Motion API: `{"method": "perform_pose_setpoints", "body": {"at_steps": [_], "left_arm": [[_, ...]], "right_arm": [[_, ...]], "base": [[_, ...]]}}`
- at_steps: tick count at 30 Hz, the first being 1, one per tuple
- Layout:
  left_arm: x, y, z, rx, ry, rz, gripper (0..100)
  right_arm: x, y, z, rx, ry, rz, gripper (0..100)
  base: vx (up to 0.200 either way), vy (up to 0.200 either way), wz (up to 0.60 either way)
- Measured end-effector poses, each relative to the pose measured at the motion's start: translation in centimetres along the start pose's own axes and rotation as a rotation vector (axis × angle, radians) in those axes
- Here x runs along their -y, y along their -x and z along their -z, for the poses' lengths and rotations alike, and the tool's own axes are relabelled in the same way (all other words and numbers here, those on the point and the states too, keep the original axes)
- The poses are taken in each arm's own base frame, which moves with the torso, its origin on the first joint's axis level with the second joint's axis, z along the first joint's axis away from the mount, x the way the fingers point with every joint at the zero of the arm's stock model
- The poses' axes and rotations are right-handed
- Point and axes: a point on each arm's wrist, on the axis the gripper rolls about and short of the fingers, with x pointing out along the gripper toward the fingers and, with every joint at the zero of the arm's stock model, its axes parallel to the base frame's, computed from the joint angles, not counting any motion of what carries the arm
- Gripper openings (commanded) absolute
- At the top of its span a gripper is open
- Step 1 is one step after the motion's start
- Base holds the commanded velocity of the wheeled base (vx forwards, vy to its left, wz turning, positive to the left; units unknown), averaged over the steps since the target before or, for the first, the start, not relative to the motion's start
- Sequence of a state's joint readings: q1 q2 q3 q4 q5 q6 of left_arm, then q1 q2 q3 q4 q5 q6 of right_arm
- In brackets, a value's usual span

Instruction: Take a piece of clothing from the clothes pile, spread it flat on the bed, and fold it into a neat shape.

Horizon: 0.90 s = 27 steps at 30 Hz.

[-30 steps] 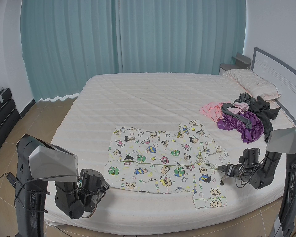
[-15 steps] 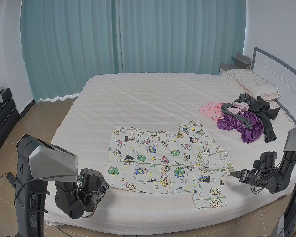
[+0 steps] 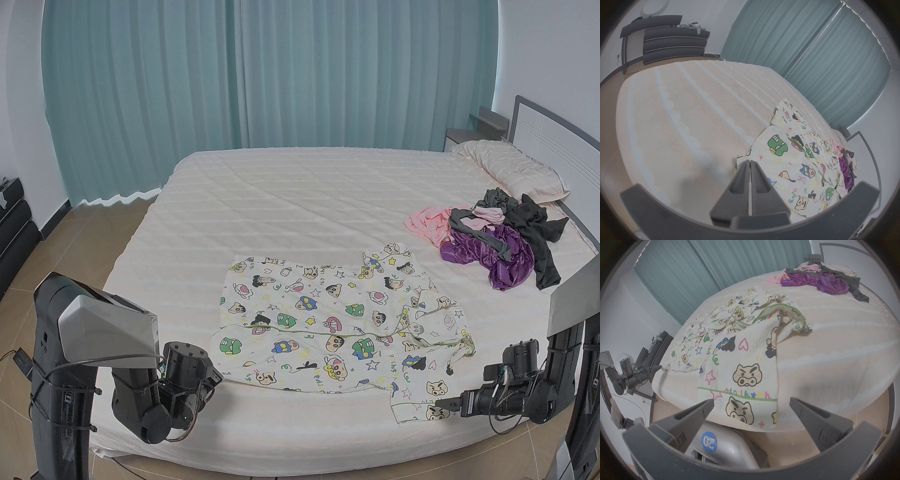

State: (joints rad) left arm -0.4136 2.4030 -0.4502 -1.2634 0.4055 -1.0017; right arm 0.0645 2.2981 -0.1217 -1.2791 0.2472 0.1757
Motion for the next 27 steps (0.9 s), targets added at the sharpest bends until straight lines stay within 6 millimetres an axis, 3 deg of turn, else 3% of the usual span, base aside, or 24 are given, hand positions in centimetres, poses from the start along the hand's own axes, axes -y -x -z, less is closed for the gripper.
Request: {"method": "perform_pose_setpoints", "body": {"at_steps": [11, 12, 19, 27], "left_arm": [[0.0, 0.0, 0.0, -0.007, -0.001, 0.006, 0], [0.0, 0.0, 0.0, -0.007, -0.001, 0.006, 0], [0.0, 0.1, 0.0, -0.009, -0.001, 0.004, 0], [0.1, 0.3, 0.0, 0.004, 0.003, 0.023, 0]], "right_arm": [[-0.6, -1.8, 1.2, -0.03, -0.009, -0.007, 100], [-0.6, -1.9, 1.2, -0.03, -0.013, -0.008, 0], [-0.6, -2.3, 1.4, -0.039, -0.019, -0.007, 0], [-0.3, -0.9, 1.9, -0.041, -0.038, 0.006, 0]], "base": [[0.0, 0.0, 0.0], [0.0, 0.0, 0.0], [0.0, 0.0, 0.0], [0.0, 0.0, 0.0]]}}
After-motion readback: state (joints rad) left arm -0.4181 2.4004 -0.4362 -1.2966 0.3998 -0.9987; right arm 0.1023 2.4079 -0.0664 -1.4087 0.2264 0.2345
